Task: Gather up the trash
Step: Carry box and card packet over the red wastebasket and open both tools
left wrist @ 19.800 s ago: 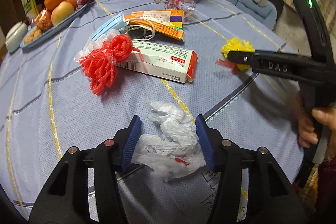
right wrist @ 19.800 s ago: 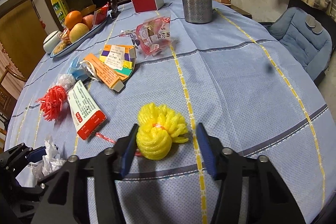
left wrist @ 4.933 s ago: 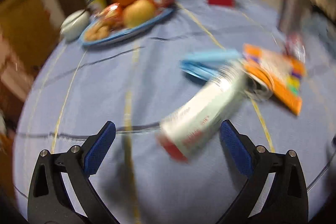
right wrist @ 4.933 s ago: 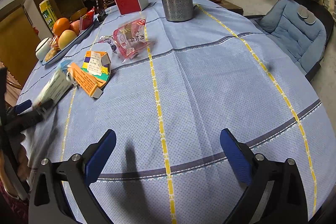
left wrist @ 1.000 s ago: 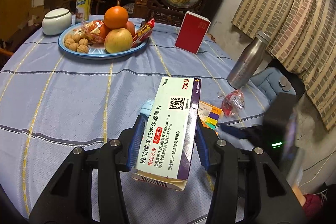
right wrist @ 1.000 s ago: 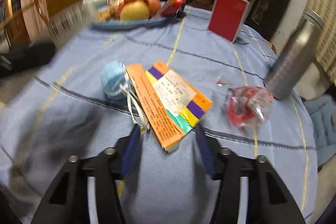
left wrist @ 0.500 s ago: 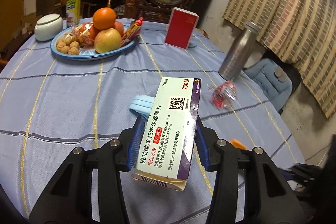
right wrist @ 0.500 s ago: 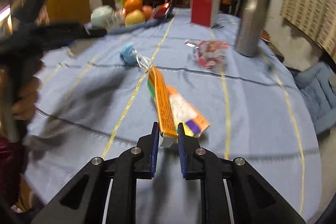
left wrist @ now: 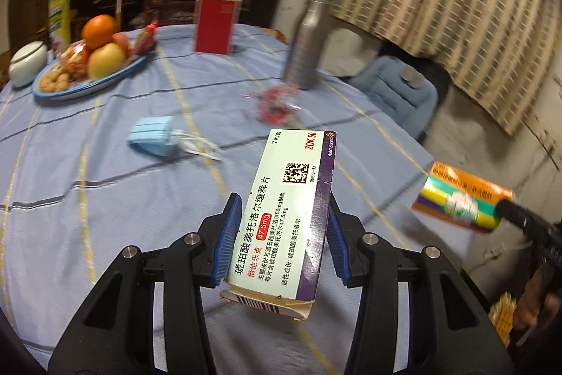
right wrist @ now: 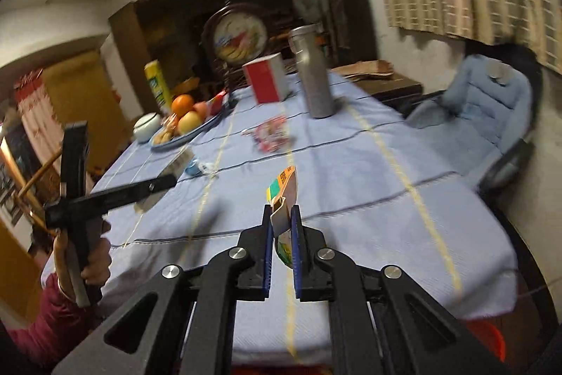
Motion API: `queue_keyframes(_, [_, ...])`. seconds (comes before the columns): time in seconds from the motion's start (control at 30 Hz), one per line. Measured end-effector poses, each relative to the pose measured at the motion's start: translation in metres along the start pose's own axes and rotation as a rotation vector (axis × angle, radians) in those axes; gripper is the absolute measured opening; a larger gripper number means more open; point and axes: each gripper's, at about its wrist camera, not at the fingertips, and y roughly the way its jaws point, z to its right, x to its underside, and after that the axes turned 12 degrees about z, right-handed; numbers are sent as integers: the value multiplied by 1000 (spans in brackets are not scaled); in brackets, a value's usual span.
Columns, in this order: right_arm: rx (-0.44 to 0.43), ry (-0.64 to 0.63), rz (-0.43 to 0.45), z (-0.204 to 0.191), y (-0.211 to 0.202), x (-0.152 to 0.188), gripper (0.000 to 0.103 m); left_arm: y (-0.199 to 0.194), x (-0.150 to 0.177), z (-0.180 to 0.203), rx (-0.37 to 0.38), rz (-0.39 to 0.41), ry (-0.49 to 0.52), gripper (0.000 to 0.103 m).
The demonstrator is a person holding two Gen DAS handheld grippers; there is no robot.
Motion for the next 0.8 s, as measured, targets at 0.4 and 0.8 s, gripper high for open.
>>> queue_keyframes(0.4, [295,107,36,105,-119,39,10,9,20,126,227,-51,157,47])
queue_keyframes(0.8, [525,199,-170,196,-114,131,14,39,69,242,407,-182,310,47])
